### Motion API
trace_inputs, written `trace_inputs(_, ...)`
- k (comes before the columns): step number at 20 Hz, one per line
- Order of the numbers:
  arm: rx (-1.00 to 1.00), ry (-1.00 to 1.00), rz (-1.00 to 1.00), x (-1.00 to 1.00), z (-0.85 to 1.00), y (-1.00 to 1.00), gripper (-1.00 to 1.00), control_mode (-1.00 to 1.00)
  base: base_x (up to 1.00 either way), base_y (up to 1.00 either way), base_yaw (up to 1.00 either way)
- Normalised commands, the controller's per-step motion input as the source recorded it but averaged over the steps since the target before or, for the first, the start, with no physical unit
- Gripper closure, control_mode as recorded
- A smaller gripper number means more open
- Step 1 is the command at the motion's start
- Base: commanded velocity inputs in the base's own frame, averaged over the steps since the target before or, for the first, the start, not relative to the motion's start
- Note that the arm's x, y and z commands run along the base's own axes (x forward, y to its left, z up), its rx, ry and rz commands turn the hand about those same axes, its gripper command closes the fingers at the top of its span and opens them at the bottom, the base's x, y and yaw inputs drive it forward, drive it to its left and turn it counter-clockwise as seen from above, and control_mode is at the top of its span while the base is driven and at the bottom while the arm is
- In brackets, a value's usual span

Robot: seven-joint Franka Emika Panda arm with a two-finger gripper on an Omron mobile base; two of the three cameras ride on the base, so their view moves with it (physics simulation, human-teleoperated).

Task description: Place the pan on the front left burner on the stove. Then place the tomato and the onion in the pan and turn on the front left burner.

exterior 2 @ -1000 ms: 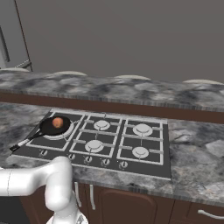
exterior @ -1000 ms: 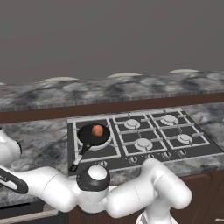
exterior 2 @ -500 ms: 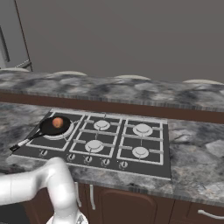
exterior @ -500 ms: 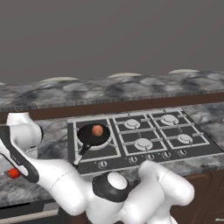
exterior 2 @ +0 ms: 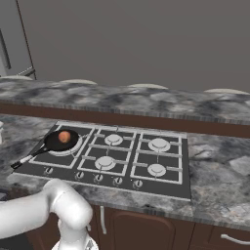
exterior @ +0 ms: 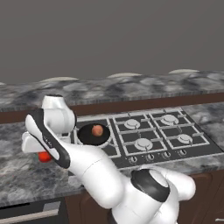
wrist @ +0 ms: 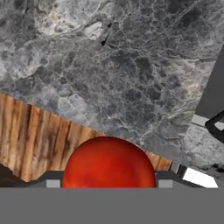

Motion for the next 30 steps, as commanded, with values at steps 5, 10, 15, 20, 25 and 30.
trace_inputs(5,-0.3,0.0,-0.38,0.0,0.7,-0.79,1.0,-1.0,0.0,0.0,0.0)
trace_inputs(10,-0.3,0.0,-0.3,0.01,0.25,-0.65,1.0,-1.0,0.0,0.0,0.0)
trace_inputs(15,-0.21,0.0,-0.23,0.32,0.02,-0.65,1.0,-1.0,0.0,0.0,0.0)
trace_inputs(20,-0.09,0.0,-0.17,0.43,0.0,-0.54,1.0,-1.0,0.0,0.0,0.0)
trace_inputs(25,-0.04,0.0,-0.15,0.37,0.0,-0.37,1.0,-1.0,0.0,0.0,0.0)
trace_inputs(30,-0.1,-0.03,-0.08,0.21,-0.01,-0.27,1.0,-1.0,0.0,0.0,0.0)
